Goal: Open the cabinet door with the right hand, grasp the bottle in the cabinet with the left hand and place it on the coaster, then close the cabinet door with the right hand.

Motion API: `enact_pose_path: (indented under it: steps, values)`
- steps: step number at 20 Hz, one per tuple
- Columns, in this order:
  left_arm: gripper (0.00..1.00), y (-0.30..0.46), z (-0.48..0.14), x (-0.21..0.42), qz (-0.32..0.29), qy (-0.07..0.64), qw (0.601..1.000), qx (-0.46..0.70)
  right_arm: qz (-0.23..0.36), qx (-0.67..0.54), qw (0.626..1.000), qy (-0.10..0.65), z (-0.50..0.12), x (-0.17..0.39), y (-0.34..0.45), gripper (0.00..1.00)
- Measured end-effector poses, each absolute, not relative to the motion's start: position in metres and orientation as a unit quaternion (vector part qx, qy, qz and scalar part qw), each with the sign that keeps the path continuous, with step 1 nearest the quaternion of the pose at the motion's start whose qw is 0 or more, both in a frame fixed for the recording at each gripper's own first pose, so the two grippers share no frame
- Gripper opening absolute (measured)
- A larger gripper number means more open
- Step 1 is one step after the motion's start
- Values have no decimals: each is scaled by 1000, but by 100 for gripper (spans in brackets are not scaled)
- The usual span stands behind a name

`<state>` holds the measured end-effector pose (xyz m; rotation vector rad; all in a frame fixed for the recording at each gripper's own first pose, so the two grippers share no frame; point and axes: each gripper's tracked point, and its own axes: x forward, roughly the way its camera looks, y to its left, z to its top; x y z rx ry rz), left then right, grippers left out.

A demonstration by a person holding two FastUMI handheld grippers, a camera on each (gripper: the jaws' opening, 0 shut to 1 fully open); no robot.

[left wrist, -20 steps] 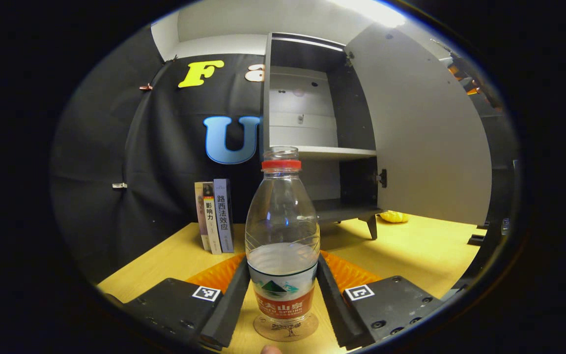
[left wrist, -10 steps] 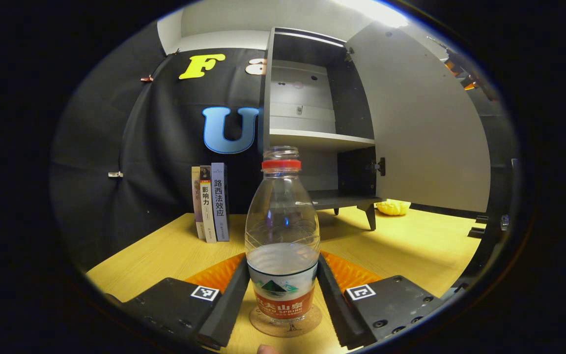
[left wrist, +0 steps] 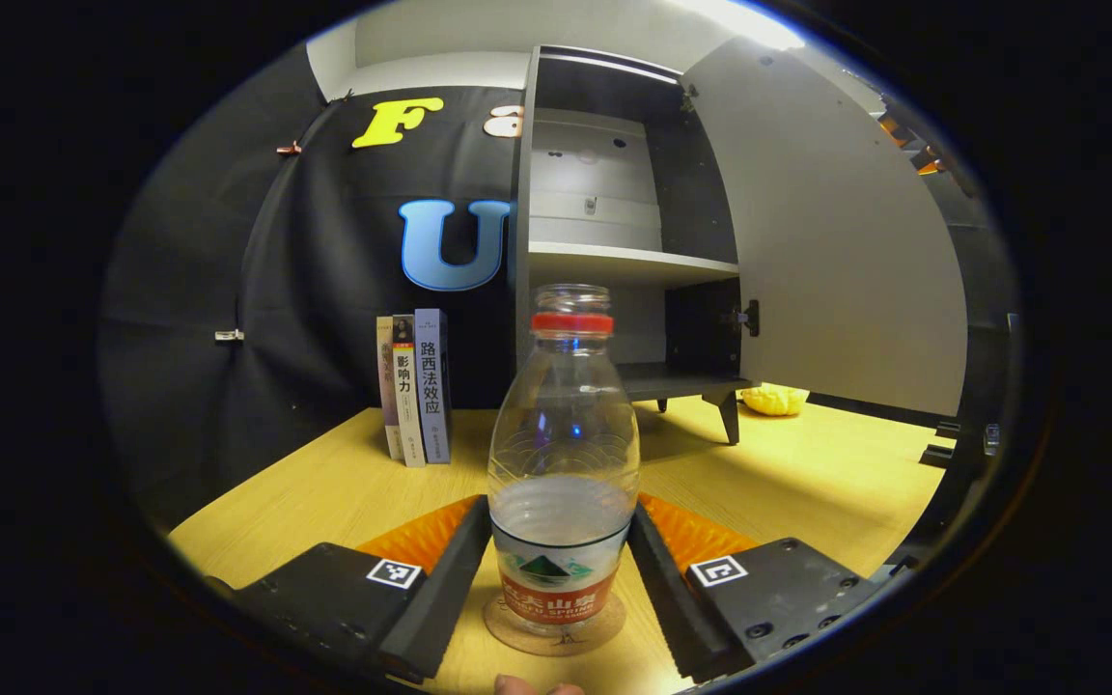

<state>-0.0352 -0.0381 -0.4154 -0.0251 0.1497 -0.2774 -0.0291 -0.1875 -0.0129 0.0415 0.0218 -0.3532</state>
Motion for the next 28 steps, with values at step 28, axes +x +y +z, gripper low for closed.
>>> enact_pose_path:
  steps: [28]
  values:
    - [93, -31, -109, -38, -31, 43, 998, -20, -85, 70, 994, 14, -16, -2, -192, 97]
